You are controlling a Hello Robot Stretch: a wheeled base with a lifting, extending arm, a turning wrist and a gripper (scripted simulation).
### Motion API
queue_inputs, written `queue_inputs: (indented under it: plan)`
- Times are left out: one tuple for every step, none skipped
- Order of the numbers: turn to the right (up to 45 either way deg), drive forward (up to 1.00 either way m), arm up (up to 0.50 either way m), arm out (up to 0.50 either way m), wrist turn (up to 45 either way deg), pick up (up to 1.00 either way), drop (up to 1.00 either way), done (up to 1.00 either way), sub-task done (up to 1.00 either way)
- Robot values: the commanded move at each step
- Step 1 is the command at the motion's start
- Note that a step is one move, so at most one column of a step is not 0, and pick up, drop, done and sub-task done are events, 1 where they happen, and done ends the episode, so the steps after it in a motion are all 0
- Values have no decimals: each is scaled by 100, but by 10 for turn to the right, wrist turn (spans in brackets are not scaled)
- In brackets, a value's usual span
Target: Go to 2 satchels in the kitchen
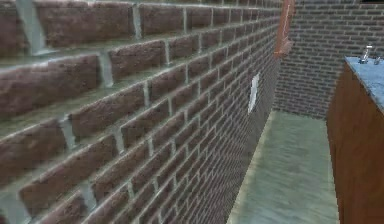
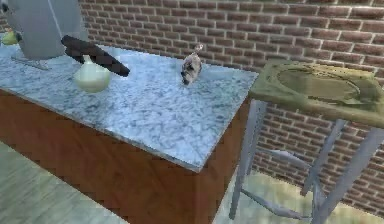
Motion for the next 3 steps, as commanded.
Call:
queue_inputs:
  plan:
    - [450, 0, 0, 0, 0, 0, 0, 0, 0]
    - [60, 0, 0, 0, 0, 0, 0, 0, 0]
    - [0, 35, 0, 0, 0, 0, 0, 0, 0]
